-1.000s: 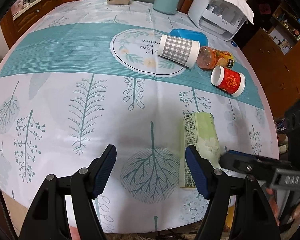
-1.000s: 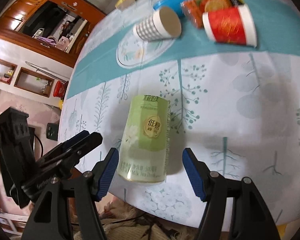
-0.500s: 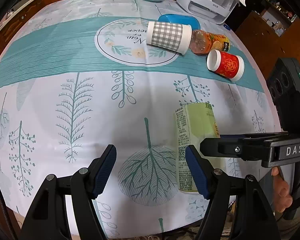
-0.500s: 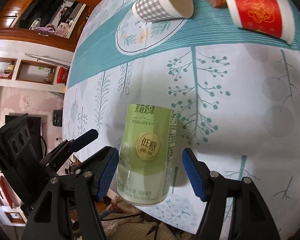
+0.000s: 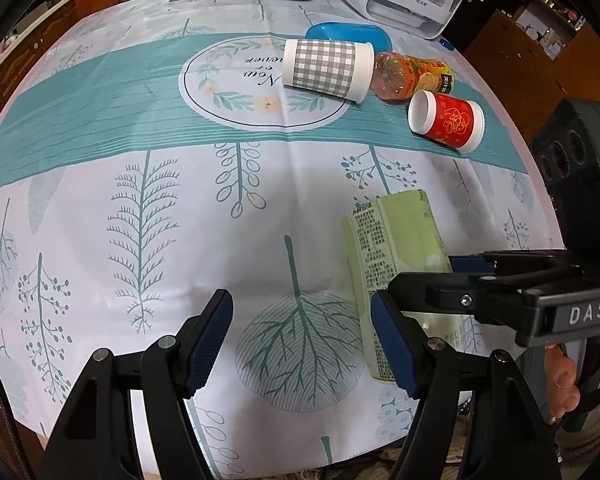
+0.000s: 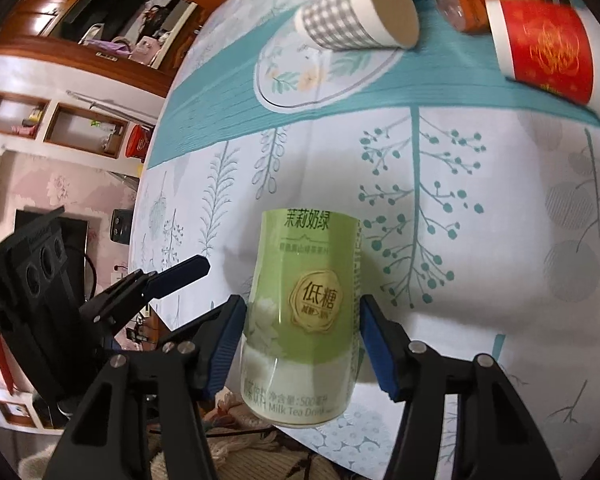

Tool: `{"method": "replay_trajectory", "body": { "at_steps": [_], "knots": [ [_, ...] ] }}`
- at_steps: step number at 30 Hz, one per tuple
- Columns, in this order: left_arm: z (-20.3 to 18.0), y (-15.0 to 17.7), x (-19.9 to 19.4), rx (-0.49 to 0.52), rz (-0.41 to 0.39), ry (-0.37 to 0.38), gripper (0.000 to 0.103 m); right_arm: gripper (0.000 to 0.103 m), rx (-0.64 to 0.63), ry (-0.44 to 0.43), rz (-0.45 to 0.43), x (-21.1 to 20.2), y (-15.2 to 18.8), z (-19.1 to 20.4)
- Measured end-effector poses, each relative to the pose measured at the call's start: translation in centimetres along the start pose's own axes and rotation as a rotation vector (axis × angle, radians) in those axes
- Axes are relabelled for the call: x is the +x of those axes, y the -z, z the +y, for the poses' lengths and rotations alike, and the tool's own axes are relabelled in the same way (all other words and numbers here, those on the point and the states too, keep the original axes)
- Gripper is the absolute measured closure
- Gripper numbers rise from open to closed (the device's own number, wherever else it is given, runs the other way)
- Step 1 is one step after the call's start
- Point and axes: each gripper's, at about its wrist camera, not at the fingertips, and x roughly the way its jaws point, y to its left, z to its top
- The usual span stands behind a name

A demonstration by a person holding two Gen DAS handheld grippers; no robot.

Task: Flip cup upright
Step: 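Grasp the green cup with the right tool while the left tool releases it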

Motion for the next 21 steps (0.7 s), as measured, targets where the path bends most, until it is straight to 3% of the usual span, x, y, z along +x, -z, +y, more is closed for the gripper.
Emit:
{"method": "replay_trajectory", "body": {
  "at_steps": [6,10,17,21],
  "knots": [
    [0.0,0.0,-0.3,0.0,-0.015,-0.005,0.033,0.045,-0.073,0.053,-0.115,-1.5,0.0,0.7],
    [0.1,0.0,-0.4,-0.003,-0.033,-0.013,0.033,0.045,-0.149,0.118,-0.266,-2.6,0.3,1.4],
    [0.7,-0.5,0.1,-0.043,-0.059,0.002,0.033,0.045,-0.321,0.314,-0.586,-2.3,1.2,2.8],
    [1.7,-0.7,0.1,-0.08,-0.079,-0.001,0.033,0.045,-0.33,0.312,-0.659,-1.3,1.2,2.3]
  ]
}}
